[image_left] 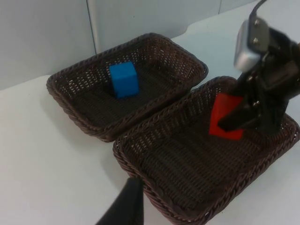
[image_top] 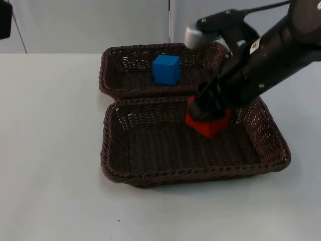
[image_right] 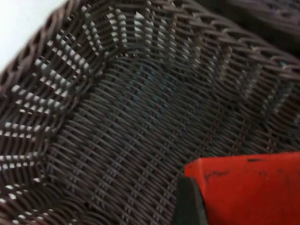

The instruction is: Pick up one cube with the left hand and place it into the upper basket. Pick up one cube with the right hand and place it into the lower basket.

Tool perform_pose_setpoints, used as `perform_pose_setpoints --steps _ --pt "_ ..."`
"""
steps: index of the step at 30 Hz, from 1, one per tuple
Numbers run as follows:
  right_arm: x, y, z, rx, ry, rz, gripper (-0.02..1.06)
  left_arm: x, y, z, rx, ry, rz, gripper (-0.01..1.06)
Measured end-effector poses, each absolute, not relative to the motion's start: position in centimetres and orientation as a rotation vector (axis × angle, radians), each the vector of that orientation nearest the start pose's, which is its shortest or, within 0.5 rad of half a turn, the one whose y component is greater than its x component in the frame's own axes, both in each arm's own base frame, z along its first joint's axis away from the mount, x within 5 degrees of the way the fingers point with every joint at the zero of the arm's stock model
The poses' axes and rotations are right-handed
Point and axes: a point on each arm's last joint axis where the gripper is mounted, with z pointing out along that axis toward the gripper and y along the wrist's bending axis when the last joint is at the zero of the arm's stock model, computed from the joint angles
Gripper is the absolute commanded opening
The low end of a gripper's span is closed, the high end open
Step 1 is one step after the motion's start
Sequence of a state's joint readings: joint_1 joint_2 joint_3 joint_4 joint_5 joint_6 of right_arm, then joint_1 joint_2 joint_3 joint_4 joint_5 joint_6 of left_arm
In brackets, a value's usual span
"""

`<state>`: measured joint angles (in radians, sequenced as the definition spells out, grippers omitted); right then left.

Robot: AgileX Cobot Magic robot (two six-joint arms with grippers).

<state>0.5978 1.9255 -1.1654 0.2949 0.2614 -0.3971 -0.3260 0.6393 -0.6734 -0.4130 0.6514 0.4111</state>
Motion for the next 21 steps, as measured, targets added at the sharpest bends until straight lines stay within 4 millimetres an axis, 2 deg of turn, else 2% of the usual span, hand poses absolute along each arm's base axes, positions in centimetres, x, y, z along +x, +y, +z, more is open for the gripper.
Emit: perform_pose_setpoints --steps 3,4,8,14,15,18,19,21 --pt "32.9 23.2 14.4 -0.899 2.37 0.282 0.0 10.7 -6.0 33.3 0.562 1.99 -0.407 1.01" --pt "32.9 23.2 14.4 -0.899 2.37 0.282 0.0 10.7 -6.0 33.3 0.562 1.99 -0.407 1.01" --pt "33.1 23.2 12.4 -0.904 2.401 0.267 0.0 10.7 -6.0 33.3 0.562 1.99 -0.407 1.01" --pt "33.2 23.2 11.0 -0.912 2.428 0.259 0.02 10.7 -6.0 33.3 0.562 1.99 -0.407 1.01" --pt "33.2 23.2 10.9 -0.912 2.429 0.258 0.06 10.7 -6.0 33.3 0.562 1.99 -0.407 1.01" --pt "33.2 23.2 11.0 -0.911 2.426 0.257 0.3 10.7 -6.0 33.3 0.562 1.99 -0.407 1.01" --pt "33.2 23.2 11.0 -0.911 2.426 0.257 0.3 10.7 -6.0 33.3 0.562 1.99 -0.407 1.01" --pt "33.2 23.3 10.9 -0.908 2.427 0.258 0.46 10.7 -6.0 33.3 0.562 1.99 -0.407 1.01"
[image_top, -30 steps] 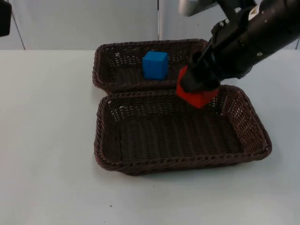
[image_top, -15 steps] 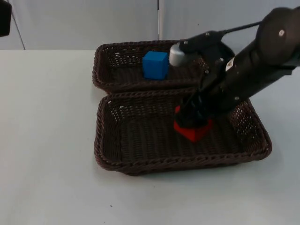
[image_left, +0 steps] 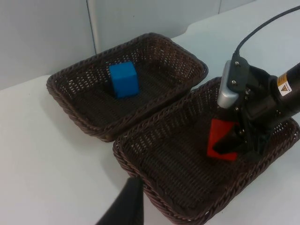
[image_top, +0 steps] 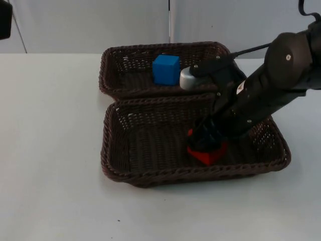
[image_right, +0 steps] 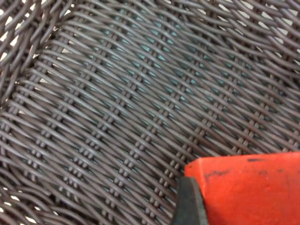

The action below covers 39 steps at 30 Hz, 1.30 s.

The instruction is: Pick up one cube with the left hand and place it into the upper basket. Pick up one cube with the right hand and place it into the lower basket.

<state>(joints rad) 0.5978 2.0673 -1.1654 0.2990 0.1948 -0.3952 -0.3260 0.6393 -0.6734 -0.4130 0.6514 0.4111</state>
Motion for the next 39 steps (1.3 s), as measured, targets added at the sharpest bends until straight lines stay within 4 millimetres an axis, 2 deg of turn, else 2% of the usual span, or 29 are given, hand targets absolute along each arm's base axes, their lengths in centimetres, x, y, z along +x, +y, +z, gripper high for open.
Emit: perform_pose_setpoints --steps 1,2,3,4,6,11,14,15,18,19,23,24,28,29,33,34,38,39 --pt "33.2 23.3 10.9 -0.908 2.427 0.258 0.55 10.7 -6.0 33.3 0.562 1.99 -0.407 1.01" --pt "33.2 23.3 10.9 -0.906 2.428 0.259 0.55 10.7 -6.0 33.3 0.562 1.99 -0.407 1.01" --pt "33.2 23.3 10.9 -0.905 2.426 0.259 0.66 10.7 -6.0 33.3 0.562 1.99 -0.407 1.01" --pt "33.2 23.3 10.9 -0.905 2.427 0.259 0.71 10.7 -6.0 33.3 0.562 1.99 -0.407 1.01" --pt "33.2 23.3 10.9 -0.903 2.428 0.259 0.75 10.7 -6.0 33.3 0.562 1.99 -0.407 1.01" --pt "33.2 23.3 11.2 -0.901 2.425 0.263 0.75 10.7 -6.0 33.3 0.562 1.99 -0.407 1.01" --pt "32.9 23.2 13.3 -0.898 2.41 0.282 0.75 10.7 -6.0 33.3 0.562 1.99 -0.407 1.01" --pt "32.9 23.2 13.3 -0.898 2.41 0.282 0.75 10.7 -6.0 33.3 0.562 1.99 -0.407 1.01" --pt "32.5 23.0 15.9 -0.89 2.375 0.302 0.75 10.7 -6.0 33.3 0.562 1.99 -0.407 1.01" --pt "32.5 23.0 15.9 -0.89 2.375 0.302 0.75 10.7 -6.0 33.3 0.562 1.99 -0.407 1.01" --pt "31.7 22.6 19.4 -0.888 2.328 0.329 0.75 10.7 -6.0 33.3 0.562 1.99 -0.407 1.01" --pt "31.7 22.6 19.4 -0.888 2.328 0.329 0.75 10.7 -6.0 33.3 0.562 1.99 -0.407 1.01" --pt "30.4 21.9 23.7 -0.882 2.265 0.36 0.75 10.7 -6.0 33.3 0.562 1.99 -0.407 1.01" --pt "30.4 21.9 23.7 -0.882 2.265 0.36 0.75 10.7 -6.0 33.3 0.562 1.99 -0.407 1.01" --pt "29.0 21.1 27.0 -0.875 2.207 0.381 0.75 10.7 -6.0 33.3 0.565 1.989 -0.404 1.01" --pt "29.0 21.1 27.0 -0.875 2.207 0.381 0.75 10.7 -6.0 33.3 0.565 1.989 -0.404 1.01" --pt "27.7 20.3 29.9 -0.859 2.141 0.399 0.75 10.7 -5.9 33.3 0.564 1.988 -0.403 1.01" --pt "27.7 20.3 29.9 -0.859 2.141 0.399 0.75 10.7 -5.9 33.3 0.564 1.988 -0.403 1.01"
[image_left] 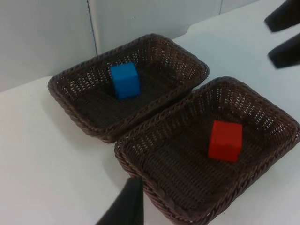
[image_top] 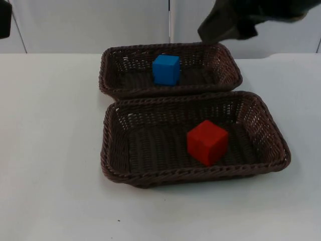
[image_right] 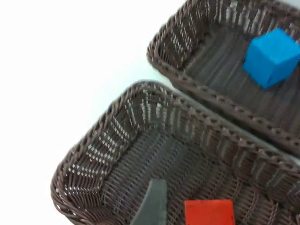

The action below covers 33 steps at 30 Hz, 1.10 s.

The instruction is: Pick up one cube with the left hand and place it into the upper basket. Pick up one cube with the right hand and place it into the lower basket.

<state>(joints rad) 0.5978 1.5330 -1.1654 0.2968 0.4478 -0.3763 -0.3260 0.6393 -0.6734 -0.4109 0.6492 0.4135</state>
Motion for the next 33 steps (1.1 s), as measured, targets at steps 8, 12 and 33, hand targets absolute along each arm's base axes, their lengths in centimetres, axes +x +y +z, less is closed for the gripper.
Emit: perform_pose_setpoints --steps 8,12,33 --pt "26.2 19.3 32.6 -0.853 2.086 0.415 0.75 10.7 -5.9 33.3 0.564 1.988 -0.403 1.01" --pt "25.8 19.1 33.0 -0.861 2.09 0.419 0.75 10.7 -5.9 33.3 0.564 1.988 -0.403 1.01" --pt "20.8 15.5 35.5 -0.795 1.956 0.433 0.75 9.6 -5.7 33.4 0.608 1.975 -0.393 1.01"
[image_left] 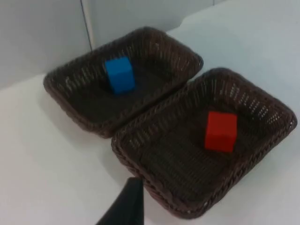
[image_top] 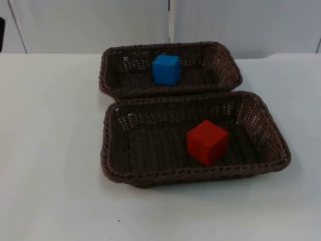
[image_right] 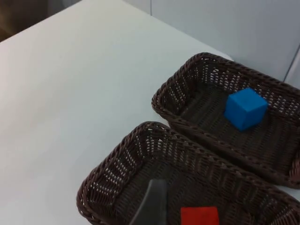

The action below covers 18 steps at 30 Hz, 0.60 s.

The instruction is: Pick up one cube with the left hand and place it into the upper basket. Pick up one cube with the right hand and place it into the lower basket.

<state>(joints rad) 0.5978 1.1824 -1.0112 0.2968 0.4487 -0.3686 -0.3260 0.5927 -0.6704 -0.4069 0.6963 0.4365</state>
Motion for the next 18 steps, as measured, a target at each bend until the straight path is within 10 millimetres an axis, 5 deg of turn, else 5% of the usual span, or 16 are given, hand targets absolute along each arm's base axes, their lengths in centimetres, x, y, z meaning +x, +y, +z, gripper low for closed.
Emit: perform_pose_setpoints --steps 18 --pt "13.7 10.3 33.0 -0.7 1.805 0.425 0.75 2.6 -3.5 34.5 0.656 1.783 -0.365 1.01"
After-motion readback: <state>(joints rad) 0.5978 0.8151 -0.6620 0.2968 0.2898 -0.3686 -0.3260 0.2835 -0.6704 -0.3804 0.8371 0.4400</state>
